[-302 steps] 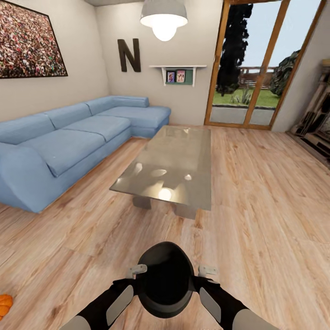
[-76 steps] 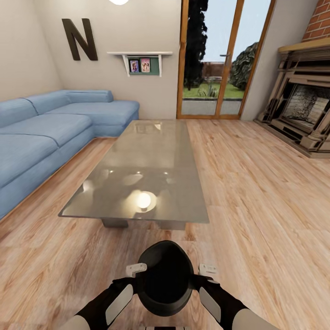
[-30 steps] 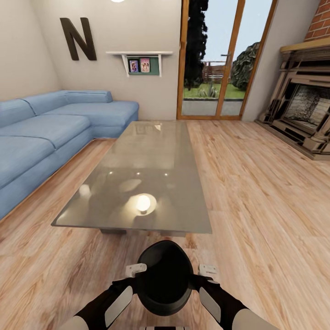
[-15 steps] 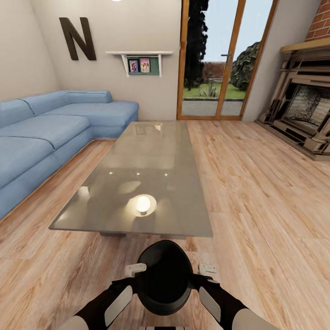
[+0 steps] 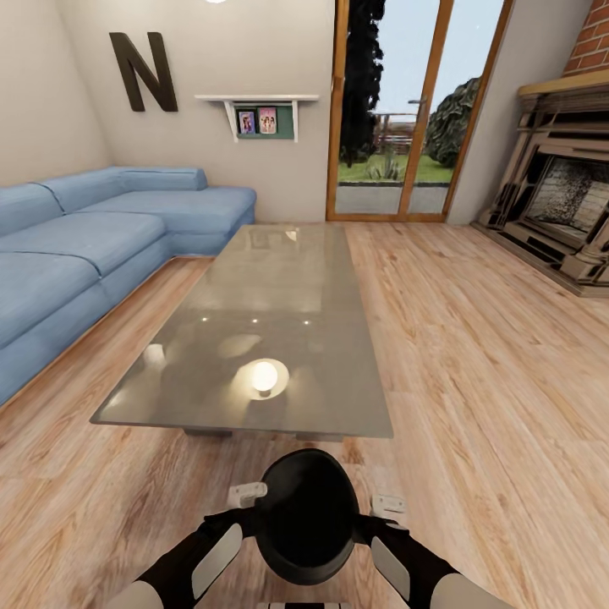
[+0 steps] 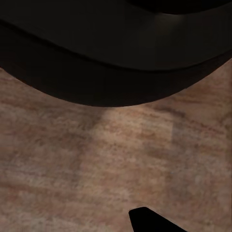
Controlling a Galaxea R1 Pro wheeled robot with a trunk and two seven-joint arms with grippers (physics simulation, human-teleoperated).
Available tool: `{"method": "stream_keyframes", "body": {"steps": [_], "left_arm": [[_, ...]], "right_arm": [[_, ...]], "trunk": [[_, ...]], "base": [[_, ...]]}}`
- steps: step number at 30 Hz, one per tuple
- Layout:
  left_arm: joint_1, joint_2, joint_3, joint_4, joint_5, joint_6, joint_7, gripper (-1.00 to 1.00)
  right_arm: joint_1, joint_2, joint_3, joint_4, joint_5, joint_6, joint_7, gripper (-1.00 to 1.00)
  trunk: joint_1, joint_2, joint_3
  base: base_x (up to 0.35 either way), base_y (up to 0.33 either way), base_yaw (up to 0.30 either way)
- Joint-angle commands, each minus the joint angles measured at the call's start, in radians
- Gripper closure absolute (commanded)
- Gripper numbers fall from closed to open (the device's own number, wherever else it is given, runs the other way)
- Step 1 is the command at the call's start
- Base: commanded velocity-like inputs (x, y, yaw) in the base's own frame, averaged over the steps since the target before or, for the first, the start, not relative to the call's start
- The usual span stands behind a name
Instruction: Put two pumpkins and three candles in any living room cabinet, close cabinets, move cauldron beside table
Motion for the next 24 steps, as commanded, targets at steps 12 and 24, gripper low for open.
{"method": "stream_keyframes", "body": {"steps": [12, 24], "left_arm": [[-0.001, 0.001, 0.014, -0.001, 0.005, 0.004, 0.008, -1.0], [-0.001, 0.001, 0.04, -0.001, 0.004, 0.009, 0.007, -1.0]], "right_arm": [[0.0, -0.001, 0.008, -0.001, -0.004, 0.005, -0.01, -1.0], [0.0, -0.001, 0.008, -0.001, -0.004, 0.005, -0.01, -1.0]], "trunk": [[-0.008, 0.009, 0.037], [-0.054, 0.093, 0.075]], "base": [[0.0, 0.0, 0.0], [0.0, 0.0, 0.0]]}}
